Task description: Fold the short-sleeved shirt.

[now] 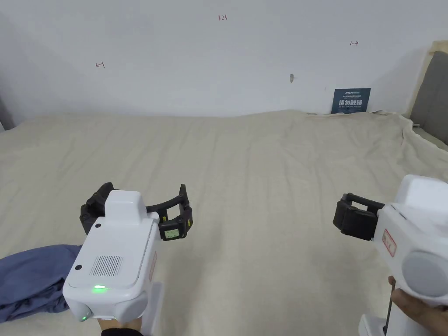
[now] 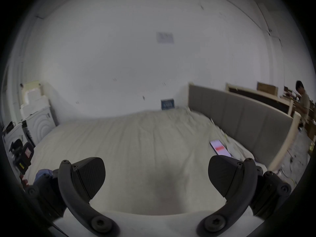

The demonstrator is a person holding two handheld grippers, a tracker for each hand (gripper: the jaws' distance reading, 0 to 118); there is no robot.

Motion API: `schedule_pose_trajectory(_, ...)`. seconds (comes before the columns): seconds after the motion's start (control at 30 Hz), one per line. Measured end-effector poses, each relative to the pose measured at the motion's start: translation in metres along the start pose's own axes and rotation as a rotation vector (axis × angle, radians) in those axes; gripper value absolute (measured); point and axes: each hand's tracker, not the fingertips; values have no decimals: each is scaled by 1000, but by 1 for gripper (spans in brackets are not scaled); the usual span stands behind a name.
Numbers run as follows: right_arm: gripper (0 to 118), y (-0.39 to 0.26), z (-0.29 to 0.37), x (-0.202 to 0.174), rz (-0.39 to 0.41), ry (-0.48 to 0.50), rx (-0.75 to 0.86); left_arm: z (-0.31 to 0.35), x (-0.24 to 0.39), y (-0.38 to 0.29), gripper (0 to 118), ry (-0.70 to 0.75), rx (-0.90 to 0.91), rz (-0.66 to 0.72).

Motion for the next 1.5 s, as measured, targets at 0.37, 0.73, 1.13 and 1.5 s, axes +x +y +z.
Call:
schedule_pose_trajectory(0.37,117,7,1,6,-87,36,-48,2,-2,-1,118,1,-2,9)
schedule_pose_trajectory(0.73,117,4,-9,8,-65,36,-10,3,-5,2,118,2,10,13)
schedule_pose_trajectory(1.13,118,-19,-2,8,113,122,418,3,-6,3,118,6,17,17)
schedule_pose_trajectory(1.5,118,-21,4,6,110,119,437,3,-5,4,118,7,26,17)
